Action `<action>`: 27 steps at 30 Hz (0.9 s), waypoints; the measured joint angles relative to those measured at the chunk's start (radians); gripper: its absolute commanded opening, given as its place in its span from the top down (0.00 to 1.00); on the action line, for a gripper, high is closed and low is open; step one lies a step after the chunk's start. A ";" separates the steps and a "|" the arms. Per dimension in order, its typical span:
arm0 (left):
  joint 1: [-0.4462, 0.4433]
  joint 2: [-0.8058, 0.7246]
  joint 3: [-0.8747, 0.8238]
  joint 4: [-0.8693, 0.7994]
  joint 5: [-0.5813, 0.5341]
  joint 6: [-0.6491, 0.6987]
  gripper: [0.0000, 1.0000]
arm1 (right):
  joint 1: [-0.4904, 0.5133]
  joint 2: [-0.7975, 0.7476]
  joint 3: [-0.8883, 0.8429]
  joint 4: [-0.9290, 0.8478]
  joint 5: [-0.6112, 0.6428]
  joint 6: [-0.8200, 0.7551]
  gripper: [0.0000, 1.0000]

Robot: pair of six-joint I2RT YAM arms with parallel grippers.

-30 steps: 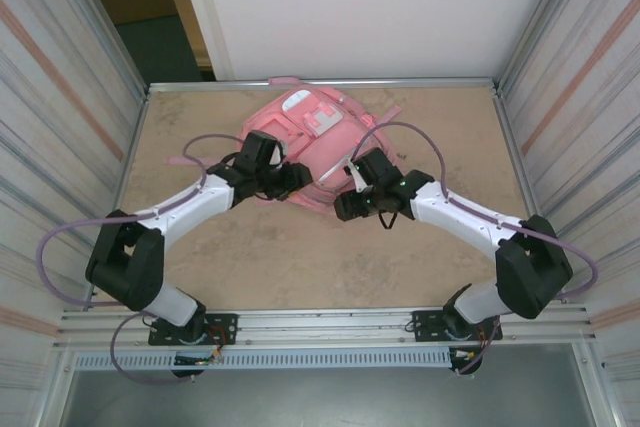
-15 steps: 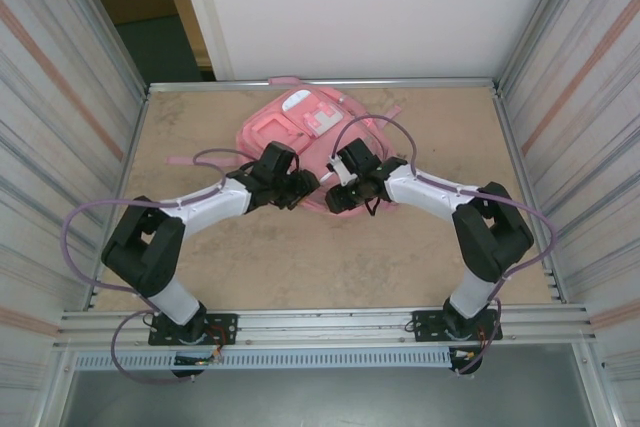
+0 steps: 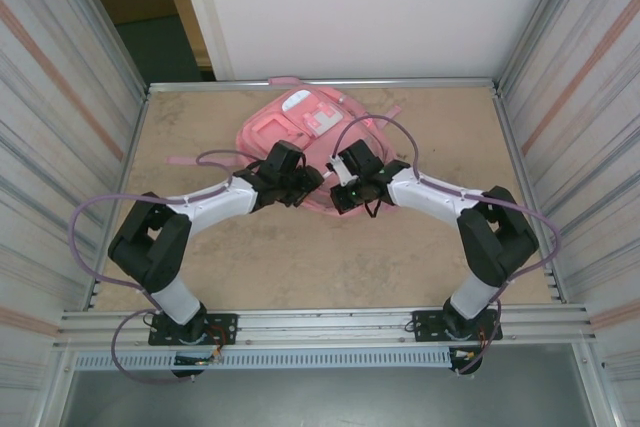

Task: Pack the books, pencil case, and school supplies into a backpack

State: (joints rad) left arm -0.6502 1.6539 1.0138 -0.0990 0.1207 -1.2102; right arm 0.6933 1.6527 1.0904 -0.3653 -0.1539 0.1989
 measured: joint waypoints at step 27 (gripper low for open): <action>0.095 -0.036 0.007 -0.105 0.237 0.271 0.97 | -0.165 -0.239 -0.215 0.025 0.029 0.078 1.00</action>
State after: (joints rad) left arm -0.5556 1.6180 1.0210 -0.2039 0.3573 -0.9390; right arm 0.5282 1.4136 0.8753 -0.3401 -0.1253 0.2771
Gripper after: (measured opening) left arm 0.080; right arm 0.051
